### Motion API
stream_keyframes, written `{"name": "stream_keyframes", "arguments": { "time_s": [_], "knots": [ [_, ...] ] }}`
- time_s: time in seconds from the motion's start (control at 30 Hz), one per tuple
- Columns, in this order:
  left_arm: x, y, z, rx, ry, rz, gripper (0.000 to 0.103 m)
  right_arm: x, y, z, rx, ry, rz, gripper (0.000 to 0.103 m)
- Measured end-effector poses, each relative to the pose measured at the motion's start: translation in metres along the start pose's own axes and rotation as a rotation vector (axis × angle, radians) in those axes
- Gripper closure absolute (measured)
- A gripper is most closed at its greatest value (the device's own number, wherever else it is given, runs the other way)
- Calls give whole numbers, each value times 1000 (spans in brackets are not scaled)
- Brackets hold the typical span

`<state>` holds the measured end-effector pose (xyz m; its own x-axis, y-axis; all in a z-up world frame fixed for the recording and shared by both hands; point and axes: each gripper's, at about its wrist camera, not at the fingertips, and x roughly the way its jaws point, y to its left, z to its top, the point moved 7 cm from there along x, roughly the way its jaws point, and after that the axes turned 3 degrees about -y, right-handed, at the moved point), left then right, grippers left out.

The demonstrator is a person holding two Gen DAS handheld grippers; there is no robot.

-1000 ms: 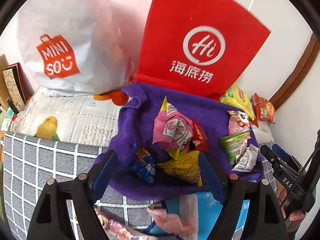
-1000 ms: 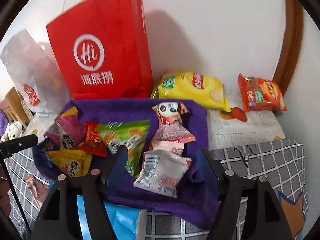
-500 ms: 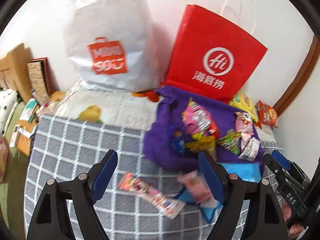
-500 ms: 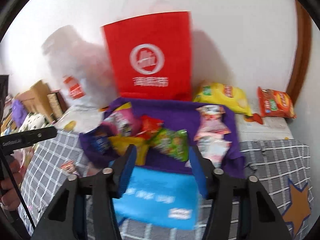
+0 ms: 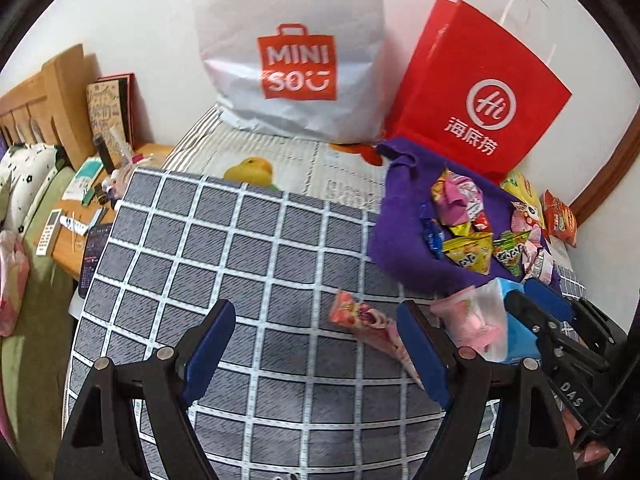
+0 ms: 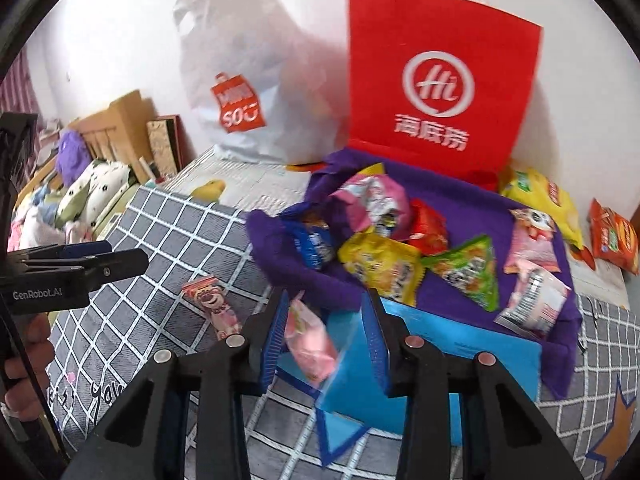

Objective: Organize snacks
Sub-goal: 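Move both grippers back toward the pink packets beside the blue tissue box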

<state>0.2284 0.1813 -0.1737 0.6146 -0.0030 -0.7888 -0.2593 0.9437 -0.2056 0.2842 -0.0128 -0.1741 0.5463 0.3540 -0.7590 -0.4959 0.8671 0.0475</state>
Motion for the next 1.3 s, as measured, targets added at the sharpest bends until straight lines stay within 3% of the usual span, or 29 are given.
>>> {"name": "stream_keyframes", "arguments": {
  "time_s": [0.4, 0.5, 0.57, 0.63, 0.77, 1.07, 1.3],
  "knots": [
    [14, 9, -7, 5, 18, -34, 21, 50, 15, -9, -47, 95, -21, 68],
    [14, 11, -9, 5, 21, -34, 21, 58, 17, -10, -56, 122, -13, 86],
    [12, 14, -10, -5, 20, -32, 21, 60, 19, -10, -67, 127, -10, 87],
    [10, 17, -11, -3, 20, -23, 21, 54, 21, -7, -63, 106, 5, 96],
    [3, 18, -12, -9, 10, -12, 21, 25, 24, 0, -41, 48, 37, 103],
    [-19, 3, -21, 16, -16, -3, 21, -62, 20, -9, 11, -67, 97, 103],
    [-25, -21, -38, 47, -19, -15, 21, -96, -10, -56, 110, -19, 141, 103]
  ]
}}
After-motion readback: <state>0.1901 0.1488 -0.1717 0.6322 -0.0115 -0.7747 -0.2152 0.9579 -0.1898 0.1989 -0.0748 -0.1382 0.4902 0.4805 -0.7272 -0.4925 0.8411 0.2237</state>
